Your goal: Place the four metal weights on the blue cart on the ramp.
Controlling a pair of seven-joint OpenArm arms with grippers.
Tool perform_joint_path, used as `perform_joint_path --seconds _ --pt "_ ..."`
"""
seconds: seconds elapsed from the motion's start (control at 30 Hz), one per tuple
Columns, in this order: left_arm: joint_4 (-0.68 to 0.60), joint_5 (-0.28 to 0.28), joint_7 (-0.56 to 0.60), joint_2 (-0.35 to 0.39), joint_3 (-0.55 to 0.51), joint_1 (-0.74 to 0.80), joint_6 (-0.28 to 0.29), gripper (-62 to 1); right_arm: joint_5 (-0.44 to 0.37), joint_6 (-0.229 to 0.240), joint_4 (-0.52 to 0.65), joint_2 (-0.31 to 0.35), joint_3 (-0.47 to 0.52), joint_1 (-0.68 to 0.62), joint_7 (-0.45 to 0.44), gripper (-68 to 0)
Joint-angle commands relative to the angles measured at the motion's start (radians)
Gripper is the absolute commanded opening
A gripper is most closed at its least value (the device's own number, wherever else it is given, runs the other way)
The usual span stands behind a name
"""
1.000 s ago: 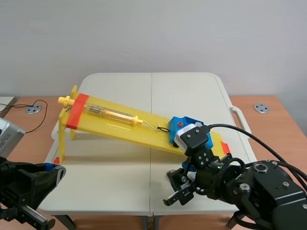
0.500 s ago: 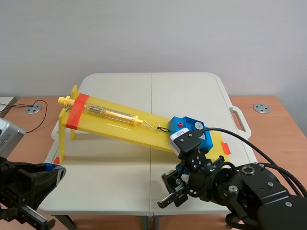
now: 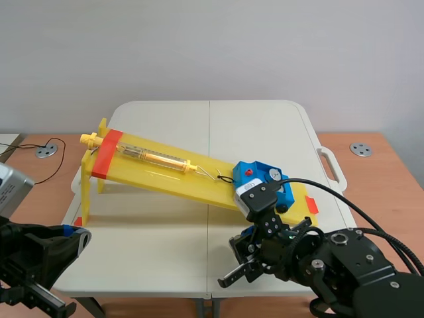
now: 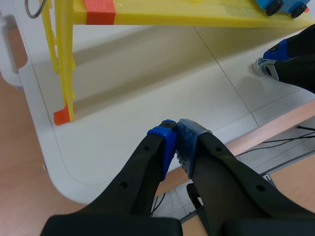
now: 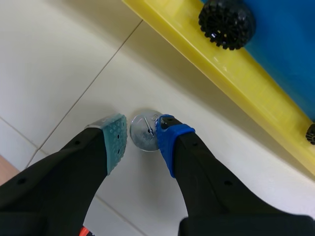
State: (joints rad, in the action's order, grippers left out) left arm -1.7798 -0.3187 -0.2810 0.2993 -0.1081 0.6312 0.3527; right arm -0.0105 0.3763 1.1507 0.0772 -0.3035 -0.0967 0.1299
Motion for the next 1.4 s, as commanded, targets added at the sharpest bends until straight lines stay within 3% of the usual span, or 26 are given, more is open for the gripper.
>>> perform_joint_path --seconds 0.0,0.1,0.33,0.53,0.73,0.93,1.03,1.37 --pt "-0.057 -0.052 0.103 -0.005 -0.014 -0.019 0.021 -58.2 -0.026 -0.03 0.027 -0.008 -0.012 0.083 -0.118 -50.9" --pt "-0.057 -0.052 0.103 -0.005 -0.014 -0.019 0.021 -58.2 -0.026 -0.03 0.026 -0.008 -0.012 0.083 -0.118 -51.9" --pt "-0.057 -0.052 0.103 -0.005 -0.014 -0.019 0.021 -58.2 -0.026 -0.045 0.026 -0.007 -0.012 0.082 -0.077 -66.3" --pt "-0.057 -0.052 0.103 -0.005 -0.014 -0.019 0.021 -58.2 -0.027 -0.042 0.048 0.023 -0.012 0.072 -0.064 -66.9" --pt "-0.057 -0.052 0.103 -0.005 -0.014 -0.019 0.021 -58.2 -0.104 -0.039 0.256 0.107 0.002 -0.029 -0.045 -66.9" --pt "-0.057 -0.052 0.103 -0.005 -0.014 -0.019 0.021 -58.2 -0.225 -0.01 0.497 0.162 0.095 -0.161 0.024 -66.9" --pt "-0.057 -0.052 0.103 -0.005 -0.014 -0.019 0.021 -58.2 -0.291 0.014 0.602 0.17 0.155 -0.215 0.074 -66.9" --pt "-0.057 -0.052 0.104 -0.005 -0.014 -0.019 0.021 -58.2 -0.472 0.016 0.829 0.166 0.359 -0.272 0.146 -66.9"
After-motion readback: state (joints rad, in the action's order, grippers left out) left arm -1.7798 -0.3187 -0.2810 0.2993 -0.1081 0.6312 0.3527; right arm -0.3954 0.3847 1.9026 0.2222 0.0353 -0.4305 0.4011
